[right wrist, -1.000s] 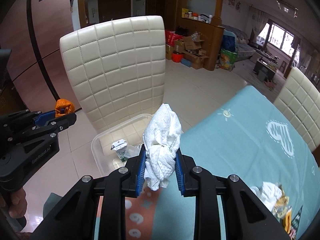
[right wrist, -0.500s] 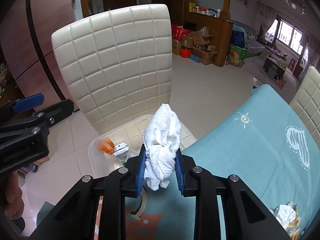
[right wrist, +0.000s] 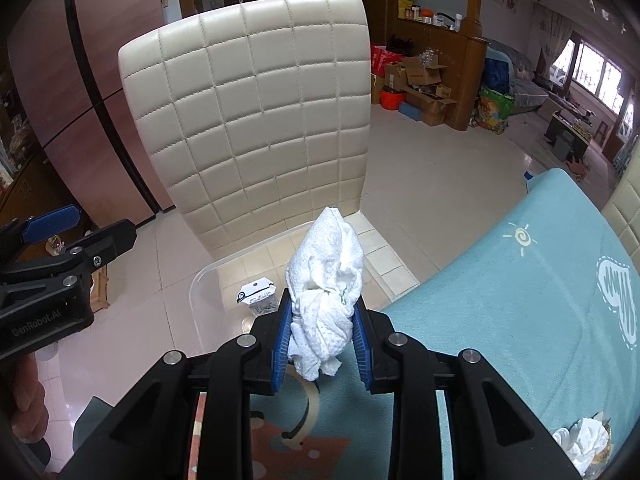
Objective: Collect trash
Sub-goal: 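Swing both open grippers back over the table, then grasp the red-and-gold checkered wrapper with the right gripper while the left grasps the blue box, then lift the checkered wrapper and blue box and carry both toward the clear bin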
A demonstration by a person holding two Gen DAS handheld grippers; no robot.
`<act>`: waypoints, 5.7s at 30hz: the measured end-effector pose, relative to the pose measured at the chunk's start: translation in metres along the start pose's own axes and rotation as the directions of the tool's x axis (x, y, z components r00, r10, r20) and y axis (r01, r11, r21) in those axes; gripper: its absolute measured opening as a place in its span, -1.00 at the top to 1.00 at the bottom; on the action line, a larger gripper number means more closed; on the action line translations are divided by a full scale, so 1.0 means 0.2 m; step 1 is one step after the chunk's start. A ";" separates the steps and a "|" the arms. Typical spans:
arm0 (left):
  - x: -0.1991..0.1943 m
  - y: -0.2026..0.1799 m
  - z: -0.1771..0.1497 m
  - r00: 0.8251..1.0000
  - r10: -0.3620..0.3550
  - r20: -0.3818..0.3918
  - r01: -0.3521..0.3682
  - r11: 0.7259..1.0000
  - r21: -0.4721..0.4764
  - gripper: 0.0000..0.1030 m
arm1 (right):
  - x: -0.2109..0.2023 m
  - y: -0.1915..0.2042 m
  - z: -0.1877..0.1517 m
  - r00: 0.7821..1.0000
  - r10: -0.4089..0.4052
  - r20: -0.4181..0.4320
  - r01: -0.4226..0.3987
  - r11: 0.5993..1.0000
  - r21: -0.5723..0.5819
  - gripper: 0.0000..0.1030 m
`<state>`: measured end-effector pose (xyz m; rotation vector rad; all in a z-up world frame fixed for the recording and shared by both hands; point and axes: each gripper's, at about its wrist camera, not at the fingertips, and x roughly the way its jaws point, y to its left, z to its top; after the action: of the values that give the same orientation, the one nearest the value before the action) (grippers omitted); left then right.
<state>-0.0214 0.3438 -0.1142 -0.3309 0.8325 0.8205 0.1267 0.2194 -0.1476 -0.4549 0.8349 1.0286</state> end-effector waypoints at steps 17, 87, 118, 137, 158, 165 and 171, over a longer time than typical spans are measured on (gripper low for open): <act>-0.09 0.03 -0.04 1.000 0.012 0.011 -0.012 1.000 -0.020 -0.70 | -0.10 0.01 -0.02 0.999 -0.031 0.038 0.032 0.999 -0.010 -0.35; -0.86 -2.17 -1.24 0.649 -0.554 -0.522 0.706 0.182 0.685 -0.88 | -1.48 -1.02 -1.97 0.769 -0.531 -0.356 0.583 0.356 0.730 0.60; -0.84 -2.02 -1.10 0.719 -0.578 -0.387 0.619 0.278 0.734 -0.60 | -1.44 -0.89 -1.73 0.780 -0.566 -0.267 0.577 0.484 0.658 0.66; -0.78 -1.53 -0.73 0.794 -0.571 -0.209 0.536 0.493 0.685 -0.60 | -1.27 -0.59 -1.27 0.819 -0.565 -0.104 0.538 0.691 0.482 0.72; -0.43 -0.56 -0.35 0.948 -0.317 -0.032 0.302 0.864 0.402 -0.60 | -0.73 -0.06 -0.57 0.958 -0.276 0.075 0.267 0.957 0.114 0.72; -0.38 -0.33 -0.26 0.976 -0.220 0.006 0.209 0.933 0.292 -0.60 | -0.63 0.09 -0.44 0.979 -0.180 0.099 0.181 0.984 -0.004 0.72; -0.37 -0.17 -0.20 0.987 -0.155 0.044 0.142 0.966 0.217 -0.60 | -0.56 0.17 -0.35 0.987 -0.115 0.110 0.123 0.990 -0.074 0.72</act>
<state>-0.0459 0.2618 -0.0844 -0.1753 0.8204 0.5926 0.0411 0.1245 -0.1005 -0.5087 0.6653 0.9695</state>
